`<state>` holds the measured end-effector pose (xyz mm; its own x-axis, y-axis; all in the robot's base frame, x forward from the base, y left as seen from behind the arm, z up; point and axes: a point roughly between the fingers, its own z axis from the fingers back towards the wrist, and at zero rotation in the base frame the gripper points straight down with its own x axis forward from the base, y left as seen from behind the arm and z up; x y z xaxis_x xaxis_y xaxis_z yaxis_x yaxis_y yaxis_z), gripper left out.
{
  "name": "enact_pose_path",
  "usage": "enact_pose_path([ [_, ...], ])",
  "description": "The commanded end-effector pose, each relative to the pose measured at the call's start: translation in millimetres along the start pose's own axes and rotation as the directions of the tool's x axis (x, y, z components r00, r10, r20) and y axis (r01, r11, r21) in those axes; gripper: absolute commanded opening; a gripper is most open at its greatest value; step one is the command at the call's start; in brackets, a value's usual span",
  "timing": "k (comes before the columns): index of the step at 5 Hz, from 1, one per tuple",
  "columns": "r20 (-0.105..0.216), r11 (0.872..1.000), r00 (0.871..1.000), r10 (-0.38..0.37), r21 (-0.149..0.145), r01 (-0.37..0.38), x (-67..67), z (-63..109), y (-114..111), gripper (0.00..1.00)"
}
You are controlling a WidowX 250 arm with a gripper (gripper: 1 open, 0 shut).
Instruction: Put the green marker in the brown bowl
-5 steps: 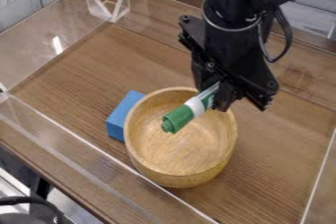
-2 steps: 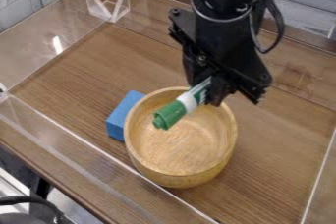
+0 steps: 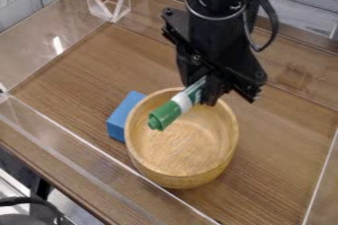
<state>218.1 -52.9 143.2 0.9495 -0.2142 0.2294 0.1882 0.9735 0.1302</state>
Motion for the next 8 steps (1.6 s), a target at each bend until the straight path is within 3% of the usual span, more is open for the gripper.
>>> enact_pose_path([
  [1,0.037,1.000,0.999,0.022,0.004,-0.022,4.3,10.7,6.2,0.00],
  [8,0.036,0.992,0.993,0.116,0.038,-0.117,-10.3,14.4,25.3,0.00],
])
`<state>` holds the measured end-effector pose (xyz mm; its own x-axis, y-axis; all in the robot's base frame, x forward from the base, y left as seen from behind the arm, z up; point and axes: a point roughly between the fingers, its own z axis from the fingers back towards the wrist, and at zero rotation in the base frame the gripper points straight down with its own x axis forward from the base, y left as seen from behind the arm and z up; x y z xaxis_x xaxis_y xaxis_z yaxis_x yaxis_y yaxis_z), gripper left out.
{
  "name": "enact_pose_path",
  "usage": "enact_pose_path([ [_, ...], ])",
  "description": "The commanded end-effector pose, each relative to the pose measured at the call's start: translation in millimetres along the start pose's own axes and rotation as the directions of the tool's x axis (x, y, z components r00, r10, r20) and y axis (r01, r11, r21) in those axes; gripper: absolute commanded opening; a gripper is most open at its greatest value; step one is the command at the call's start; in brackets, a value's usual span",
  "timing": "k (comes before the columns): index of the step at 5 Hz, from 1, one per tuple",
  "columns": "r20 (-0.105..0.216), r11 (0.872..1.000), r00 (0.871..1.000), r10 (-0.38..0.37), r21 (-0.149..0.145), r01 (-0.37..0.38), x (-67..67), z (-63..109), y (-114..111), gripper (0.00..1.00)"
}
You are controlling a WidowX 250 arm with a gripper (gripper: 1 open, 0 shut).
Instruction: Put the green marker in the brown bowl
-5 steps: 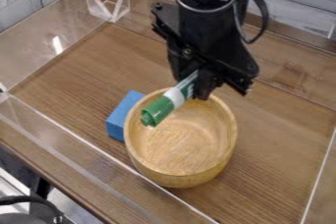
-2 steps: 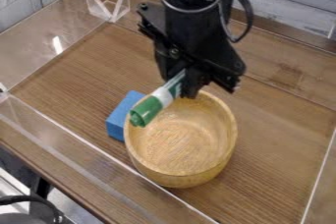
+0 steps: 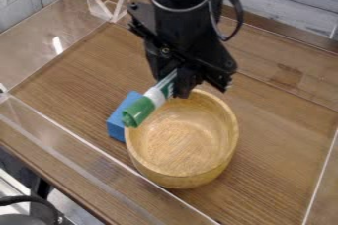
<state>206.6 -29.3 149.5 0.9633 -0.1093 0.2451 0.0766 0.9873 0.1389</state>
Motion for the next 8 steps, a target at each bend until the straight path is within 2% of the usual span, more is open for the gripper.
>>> enact_pose_path([
  [1,0.032,1.000,0.999,0.016,0.004,-0.016,2.5,9.1,5.8,0.00],
  [7,0.033,0.998,0.998,0.058,0.008,-0.058,-5.8,22.3,14.5,0.00],
  [8,0.031,0.999,0.998,0.048,0.002,-0.048,-9.6,18.5,17.0,1.00],
])
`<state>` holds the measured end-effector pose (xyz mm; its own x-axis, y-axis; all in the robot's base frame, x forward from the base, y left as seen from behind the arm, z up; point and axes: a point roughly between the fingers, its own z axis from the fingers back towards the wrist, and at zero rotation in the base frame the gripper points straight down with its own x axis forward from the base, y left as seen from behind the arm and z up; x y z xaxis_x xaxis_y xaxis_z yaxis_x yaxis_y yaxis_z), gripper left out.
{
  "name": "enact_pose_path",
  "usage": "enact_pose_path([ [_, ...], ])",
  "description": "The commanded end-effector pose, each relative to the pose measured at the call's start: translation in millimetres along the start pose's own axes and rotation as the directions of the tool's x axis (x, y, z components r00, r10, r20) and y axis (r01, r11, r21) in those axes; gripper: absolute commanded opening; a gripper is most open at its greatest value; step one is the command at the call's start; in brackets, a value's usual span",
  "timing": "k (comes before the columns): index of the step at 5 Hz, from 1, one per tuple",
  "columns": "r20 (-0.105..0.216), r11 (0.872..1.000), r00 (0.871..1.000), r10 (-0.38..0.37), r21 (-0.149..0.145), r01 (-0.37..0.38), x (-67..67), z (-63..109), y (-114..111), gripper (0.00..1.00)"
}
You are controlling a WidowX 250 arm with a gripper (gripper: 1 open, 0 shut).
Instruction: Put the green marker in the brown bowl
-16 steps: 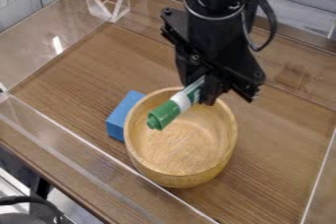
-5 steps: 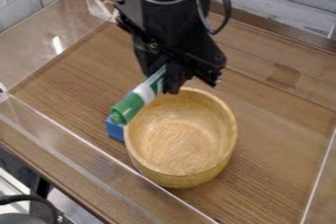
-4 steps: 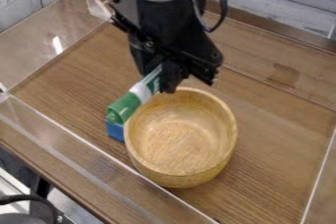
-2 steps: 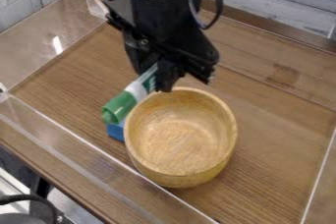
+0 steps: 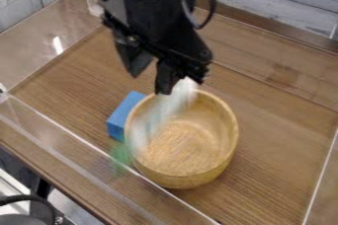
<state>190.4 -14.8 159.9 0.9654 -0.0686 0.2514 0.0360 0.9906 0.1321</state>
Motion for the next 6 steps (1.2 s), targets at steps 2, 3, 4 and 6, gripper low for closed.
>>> enact_pose_path([
  [2,0.035,0.999,0.999,-0.039,-0.024,0.040,-11.1,-2.3,3.2,1.00],
  [3,0.051,0.997,0.996,-0.072,-0.035,0.074,-16.2,-15.4,0.6,1.00],
  [4,0.076,0.990,0.989,-0.126,-0.053,0.130,-20.6,-31.2,-4.5,1.00],
  [6,0.107,0.986,0.984,-0.141,-0.069,0.149,-24.5,-53.4,-12.4,1.00],
])
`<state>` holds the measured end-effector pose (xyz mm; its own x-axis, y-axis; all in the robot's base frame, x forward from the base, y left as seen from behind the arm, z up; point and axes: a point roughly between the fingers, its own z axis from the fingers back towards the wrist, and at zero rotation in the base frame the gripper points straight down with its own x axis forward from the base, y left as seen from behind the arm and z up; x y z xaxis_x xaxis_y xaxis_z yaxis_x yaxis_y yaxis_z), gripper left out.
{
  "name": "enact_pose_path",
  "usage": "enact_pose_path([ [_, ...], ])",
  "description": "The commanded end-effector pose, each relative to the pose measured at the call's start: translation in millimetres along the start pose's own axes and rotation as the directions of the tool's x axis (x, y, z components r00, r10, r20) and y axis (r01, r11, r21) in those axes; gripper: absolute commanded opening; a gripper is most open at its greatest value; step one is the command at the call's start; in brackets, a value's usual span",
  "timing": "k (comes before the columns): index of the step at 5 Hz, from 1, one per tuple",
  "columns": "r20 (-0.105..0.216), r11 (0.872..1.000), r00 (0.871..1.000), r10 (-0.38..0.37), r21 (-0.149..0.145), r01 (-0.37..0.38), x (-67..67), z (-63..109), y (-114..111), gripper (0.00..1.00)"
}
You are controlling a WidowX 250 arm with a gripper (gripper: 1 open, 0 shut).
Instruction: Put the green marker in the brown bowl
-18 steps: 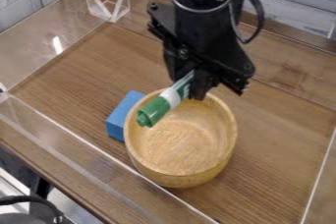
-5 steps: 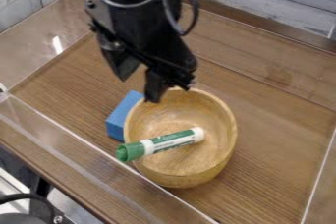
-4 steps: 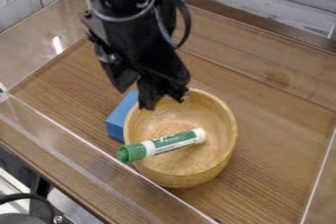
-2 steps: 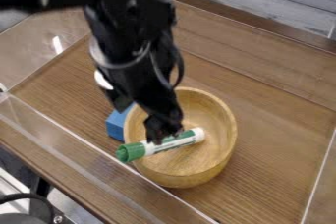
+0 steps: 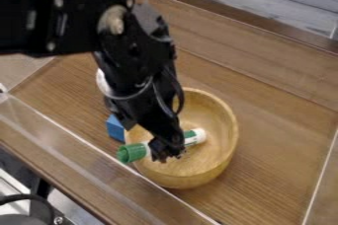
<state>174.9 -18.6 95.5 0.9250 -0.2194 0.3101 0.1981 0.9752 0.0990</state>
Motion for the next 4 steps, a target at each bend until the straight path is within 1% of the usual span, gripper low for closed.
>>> enact_pose_path([
  [1,0.031,1.000,1.000,-0.004,-0.005,0.004,6.3,-4.7,-1.3,1.00],
  [4,0.052,1.000,0.999,0.004,-0.017,-0.003,7.3,-22.9,-3.8,1.00],
])
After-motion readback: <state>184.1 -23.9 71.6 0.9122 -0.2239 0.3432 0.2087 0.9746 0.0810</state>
